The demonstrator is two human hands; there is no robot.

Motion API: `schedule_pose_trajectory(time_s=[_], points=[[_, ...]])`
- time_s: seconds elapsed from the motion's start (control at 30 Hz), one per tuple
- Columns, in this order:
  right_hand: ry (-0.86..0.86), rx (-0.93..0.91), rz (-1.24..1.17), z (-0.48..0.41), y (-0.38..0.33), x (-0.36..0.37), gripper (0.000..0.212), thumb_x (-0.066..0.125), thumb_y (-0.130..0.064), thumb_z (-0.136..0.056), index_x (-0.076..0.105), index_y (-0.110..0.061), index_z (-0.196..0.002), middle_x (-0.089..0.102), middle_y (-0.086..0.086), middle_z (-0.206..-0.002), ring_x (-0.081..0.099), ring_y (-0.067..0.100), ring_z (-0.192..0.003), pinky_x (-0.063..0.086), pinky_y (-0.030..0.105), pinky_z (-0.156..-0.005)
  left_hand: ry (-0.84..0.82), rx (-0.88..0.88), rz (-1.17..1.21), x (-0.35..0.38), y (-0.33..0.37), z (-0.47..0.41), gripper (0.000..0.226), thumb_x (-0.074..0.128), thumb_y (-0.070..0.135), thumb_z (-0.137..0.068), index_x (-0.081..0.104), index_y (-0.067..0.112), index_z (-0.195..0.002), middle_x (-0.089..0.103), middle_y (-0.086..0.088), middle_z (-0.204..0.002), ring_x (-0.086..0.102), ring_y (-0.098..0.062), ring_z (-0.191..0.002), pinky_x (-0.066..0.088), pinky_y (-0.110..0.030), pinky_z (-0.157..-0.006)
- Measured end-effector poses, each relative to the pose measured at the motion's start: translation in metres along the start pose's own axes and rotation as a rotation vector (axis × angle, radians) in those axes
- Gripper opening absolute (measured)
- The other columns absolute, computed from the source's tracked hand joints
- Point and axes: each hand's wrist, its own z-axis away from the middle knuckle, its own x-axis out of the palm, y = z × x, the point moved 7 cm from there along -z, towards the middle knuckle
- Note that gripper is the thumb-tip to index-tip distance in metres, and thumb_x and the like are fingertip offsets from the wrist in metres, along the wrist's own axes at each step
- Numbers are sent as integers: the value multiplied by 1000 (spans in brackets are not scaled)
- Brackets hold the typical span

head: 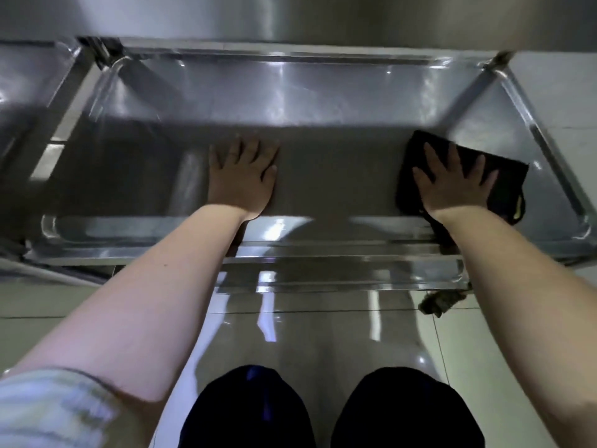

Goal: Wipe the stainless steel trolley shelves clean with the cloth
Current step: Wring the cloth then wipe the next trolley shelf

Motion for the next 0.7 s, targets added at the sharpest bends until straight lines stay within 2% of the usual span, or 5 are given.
schedule_pose_trajectory(time_s=[0.23,0.37,0.53,0.6,0.7], points=[[62,-507,32,71,-209,16,61,19,-67,-95,0,-52,-150,-5,-10,-164,-8,39,-148,-8,61,-115,5,-18,-8,4,-7,-3,53,21,43,-104,17,33,-155,13,3,-164,6,-26,-151,-2,-61,-116],[120,-462,5,42,-140,2,65,29,-71,-92,11,-50,-151,6,-11,-164,2,38,-149,-2,58,-116,-3,-9,36,3,-7,-1,51,21,47,-103,19,40,-154,13,4,-164,5,-26,-151,-2,-60,-117],[36,16,-17,1,9,-6,66,20,-72,-92,5,-49,-152,2,1,-165,-2,46,-147,-2,56,-118,-52,-4,44,2,-1,-3,51,20,50,-103,17,44,-153,9,5,-165,2,-25,-151,-2,-63,-116],[28,34,-21,11,-13,-3,65,19,-70,-94,3,-48,-153,0,-1,-165,-4,48,-146,-2,57,-118,-94,-13,22,-1,2,-6,51,19,47,-104,15,41,-154,8,1,-165,2,-28,-151,0,-63,-116],[23,-228,-1,47,-101,5,63,22,-69,-94,4,-50,-151,-2,-4,-165,-5,47,-146,-2,58,-117,-142,-17,-102,-10,17,-12,52,19,41,-105,15,30,-156,11,-6,-164,9,-34,-150,6,-63,-116]])
